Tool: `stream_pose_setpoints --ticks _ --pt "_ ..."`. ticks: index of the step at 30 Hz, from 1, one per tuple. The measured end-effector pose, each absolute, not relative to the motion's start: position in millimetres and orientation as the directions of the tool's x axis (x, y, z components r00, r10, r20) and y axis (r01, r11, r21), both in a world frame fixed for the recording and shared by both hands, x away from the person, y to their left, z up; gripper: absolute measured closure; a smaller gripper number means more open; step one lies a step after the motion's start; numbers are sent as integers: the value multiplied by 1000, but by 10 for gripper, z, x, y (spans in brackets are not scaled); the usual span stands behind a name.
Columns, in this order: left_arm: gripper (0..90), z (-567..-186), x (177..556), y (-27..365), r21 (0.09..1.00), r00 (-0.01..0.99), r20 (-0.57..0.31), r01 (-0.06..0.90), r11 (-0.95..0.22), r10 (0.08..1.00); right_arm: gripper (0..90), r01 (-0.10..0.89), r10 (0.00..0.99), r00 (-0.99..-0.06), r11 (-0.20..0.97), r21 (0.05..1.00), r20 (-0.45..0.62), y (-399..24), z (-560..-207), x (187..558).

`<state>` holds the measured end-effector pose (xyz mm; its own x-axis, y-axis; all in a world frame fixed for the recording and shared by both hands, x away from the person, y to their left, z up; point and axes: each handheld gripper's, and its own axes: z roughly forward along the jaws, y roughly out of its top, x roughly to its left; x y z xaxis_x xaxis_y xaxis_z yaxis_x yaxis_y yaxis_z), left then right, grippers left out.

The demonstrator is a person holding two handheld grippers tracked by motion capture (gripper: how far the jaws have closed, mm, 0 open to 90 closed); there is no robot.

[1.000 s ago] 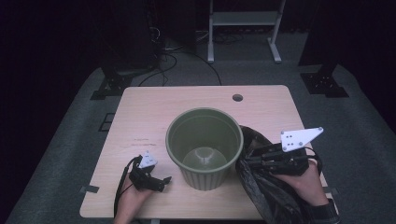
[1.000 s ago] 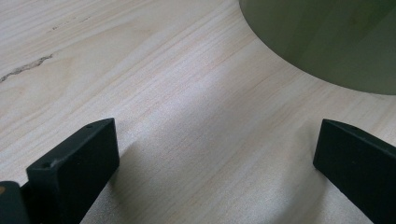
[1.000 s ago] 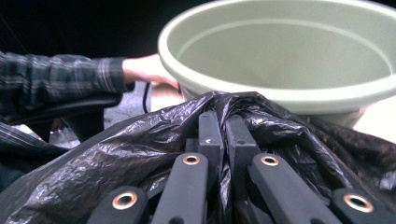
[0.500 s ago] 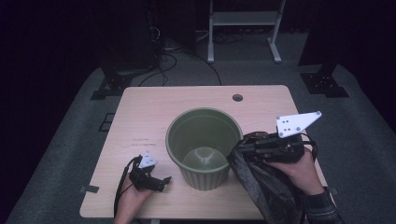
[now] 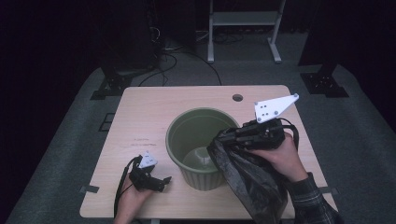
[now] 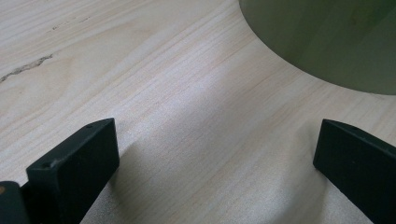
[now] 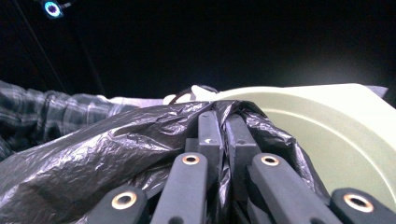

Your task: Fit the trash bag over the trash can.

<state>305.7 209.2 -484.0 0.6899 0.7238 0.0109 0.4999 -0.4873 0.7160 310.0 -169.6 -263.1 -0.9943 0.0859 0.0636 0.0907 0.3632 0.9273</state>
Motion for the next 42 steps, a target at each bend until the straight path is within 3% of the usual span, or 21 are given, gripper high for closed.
stream_pose_setpoints --ticks 22,37,42 --pt "0 -4842 3058 2090 717 691 11 498 -488 722 871 91 -35 -993 376 922 112 -741 -2379 3494" --pt "0 -4842 3058 2090 717 691 13 497 -488 722 870 80 -116 -984 377 923 133 -28 -2374 3575" --pt "0 -4842 3058 2089 717 691 12 497 -488 722 869 74 -102 -987 399 914 125 -35 -2415 3566"
